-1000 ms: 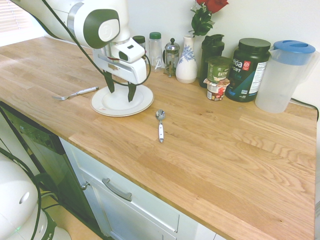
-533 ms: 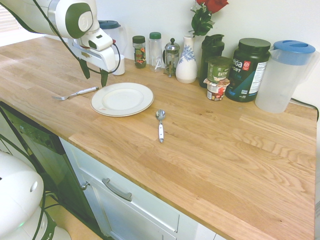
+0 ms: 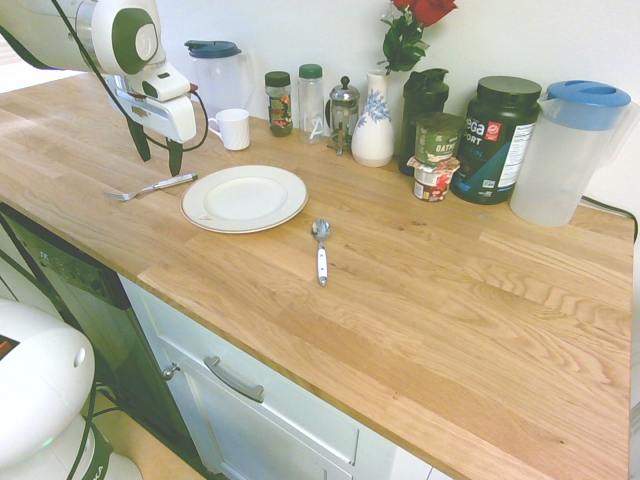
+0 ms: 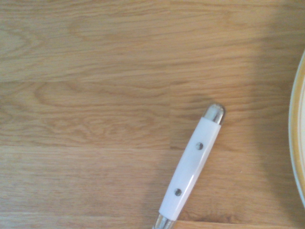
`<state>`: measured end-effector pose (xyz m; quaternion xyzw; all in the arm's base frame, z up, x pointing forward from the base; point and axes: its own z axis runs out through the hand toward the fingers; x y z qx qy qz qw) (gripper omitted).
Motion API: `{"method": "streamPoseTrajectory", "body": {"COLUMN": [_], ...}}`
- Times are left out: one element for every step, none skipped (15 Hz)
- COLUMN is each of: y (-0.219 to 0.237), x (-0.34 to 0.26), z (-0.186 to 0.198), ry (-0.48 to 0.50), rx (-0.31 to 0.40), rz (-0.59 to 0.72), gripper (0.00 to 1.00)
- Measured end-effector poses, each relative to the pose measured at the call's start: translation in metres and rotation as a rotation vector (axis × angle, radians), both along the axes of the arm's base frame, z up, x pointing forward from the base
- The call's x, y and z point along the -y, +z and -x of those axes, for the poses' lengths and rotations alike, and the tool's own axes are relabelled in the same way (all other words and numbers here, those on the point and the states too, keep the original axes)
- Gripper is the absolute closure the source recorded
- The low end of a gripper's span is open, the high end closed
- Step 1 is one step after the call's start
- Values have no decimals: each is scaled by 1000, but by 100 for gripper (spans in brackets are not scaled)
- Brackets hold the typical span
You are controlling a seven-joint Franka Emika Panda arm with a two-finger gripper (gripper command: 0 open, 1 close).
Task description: Put the fork into the plate
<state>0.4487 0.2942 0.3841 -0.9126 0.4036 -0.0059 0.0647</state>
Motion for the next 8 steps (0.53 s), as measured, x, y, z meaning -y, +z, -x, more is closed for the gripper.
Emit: {"method": "streamPoseTrajectory", "body": {"y": [-2,-6,-12,-19,-24,-29,-32,-34], "x": [-3,-4,-5,-6,-7,-8,-10,-13], "z": [2,2,3,3,3,3,4,5], "ry": [-7,-14,-24,-33,-39,-44,-46,-46], "rx": [-8,-16,-26,-37,-41,-40,-40,-41], "rz": [4,9,14,21,32,44,54,58], "gripper": [0,0,0,0,0,0,100,100]}}
